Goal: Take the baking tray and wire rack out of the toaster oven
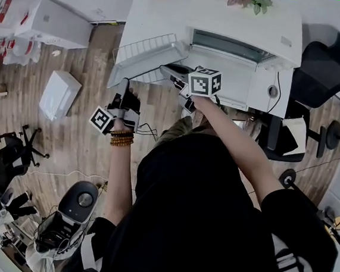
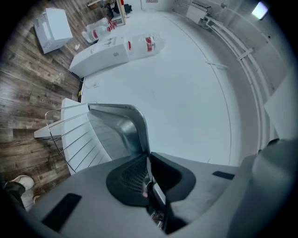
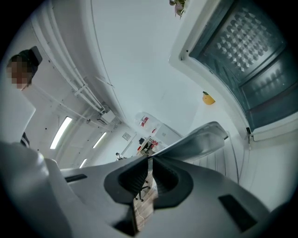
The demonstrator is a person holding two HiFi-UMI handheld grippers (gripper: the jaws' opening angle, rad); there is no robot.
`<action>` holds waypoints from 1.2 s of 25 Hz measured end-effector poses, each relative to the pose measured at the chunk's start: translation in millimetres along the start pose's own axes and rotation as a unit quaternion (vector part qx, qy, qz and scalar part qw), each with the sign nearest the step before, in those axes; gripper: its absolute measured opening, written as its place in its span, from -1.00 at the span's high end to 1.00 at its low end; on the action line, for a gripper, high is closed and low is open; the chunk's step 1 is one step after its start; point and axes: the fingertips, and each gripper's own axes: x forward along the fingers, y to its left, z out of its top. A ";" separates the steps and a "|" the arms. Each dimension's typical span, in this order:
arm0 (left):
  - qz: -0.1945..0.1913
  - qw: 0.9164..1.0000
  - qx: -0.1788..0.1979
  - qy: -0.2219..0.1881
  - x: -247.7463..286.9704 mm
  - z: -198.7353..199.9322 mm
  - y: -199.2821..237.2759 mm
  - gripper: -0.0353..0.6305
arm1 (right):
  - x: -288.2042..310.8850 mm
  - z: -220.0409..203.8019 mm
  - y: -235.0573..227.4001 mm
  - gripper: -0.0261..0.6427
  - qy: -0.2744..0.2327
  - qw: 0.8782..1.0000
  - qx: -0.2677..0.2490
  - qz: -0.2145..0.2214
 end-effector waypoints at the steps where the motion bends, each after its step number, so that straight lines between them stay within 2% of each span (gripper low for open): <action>1: 0.000 1.000 0.002 0.001 3.9 3.8 0.1 0.77 | 4.1 5.3 -1.7 0.78 0.000 1.000 -0.004 0.000; 8: -0.004 1.000 0.016 -0.007 36.0 33.7 -4.1 0.77 | 32.5 38.6 -14.0 0.78 -0.004 1.000 -0.017 -0.001; 11: -0.006 1.000 0.018 -0.018 48.6 46.7 -5.0 0.77 | 42.3 49.3 -17.0 0.78 -0.016 1.000 -0.009 -0.005; 15: -0.006 0.999 0.030 -0.012 64.1 59.6 -5.1 0.77 | 51.8 58.7 -18.1 0.78 -0.027 1.000 -0.003 -0.005; 18: -0.002 0.999 0.038 -0.005 72.2 61.8 0.2 0.77 | 54.0 56.2 -30.5 0.78 -0.027 0.999 0.025 -0.019; 24: 0.051 0.999 -0.007 -0.007 60.2 42.8 41.4 0.77 | 46.3 27.7 -52.7 0.78 -0.011 0.995 0.080 -0.054; 30: 0.140 0.990 -0.012 -0.003 37.5 20.2 89.0 0.77 | 32.5 -17.8 -78.7 0.78 0.015 0.981 0.161 -0.104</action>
